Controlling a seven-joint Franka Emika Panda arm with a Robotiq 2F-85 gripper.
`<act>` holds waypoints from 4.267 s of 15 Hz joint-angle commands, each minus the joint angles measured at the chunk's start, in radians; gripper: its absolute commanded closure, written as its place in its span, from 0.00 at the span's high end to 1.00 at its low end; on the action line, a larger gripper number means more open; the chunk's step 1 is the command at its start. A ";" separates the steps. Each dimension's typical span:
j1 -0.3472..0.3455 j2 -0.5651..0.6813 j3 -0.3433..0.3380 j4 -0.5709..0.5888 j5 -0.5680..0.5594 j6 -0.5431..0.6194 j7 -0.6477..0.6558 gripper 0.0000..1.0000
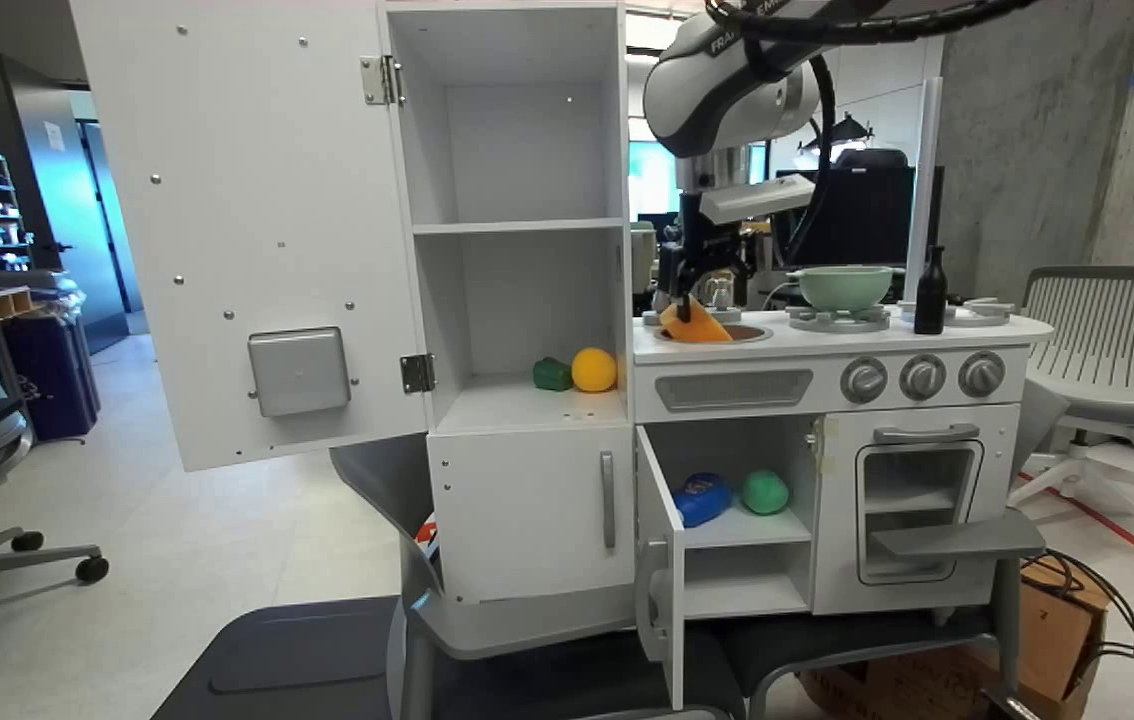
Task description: Put the sponge and bottle in the open cabinet and then close the cabinet door
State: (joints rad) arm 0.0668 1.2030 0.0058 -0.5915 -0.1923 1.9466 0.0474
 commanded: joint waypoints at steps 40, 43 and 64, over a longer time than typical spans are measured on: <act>-0.107 -0.081 0.103 0.110 0.073 -0.177 -0.162 0.00; -0.087 -0.110 0.053 0.132 0.113 -0.249 -0.176 0.00; 0.124 -0.152 0.036 0.124 -0.014 -1.078 -0.887 0.00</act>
State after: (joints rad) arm 0.1589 1.0661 0.0708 -0.4578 -0.1537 0.9779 -0.7346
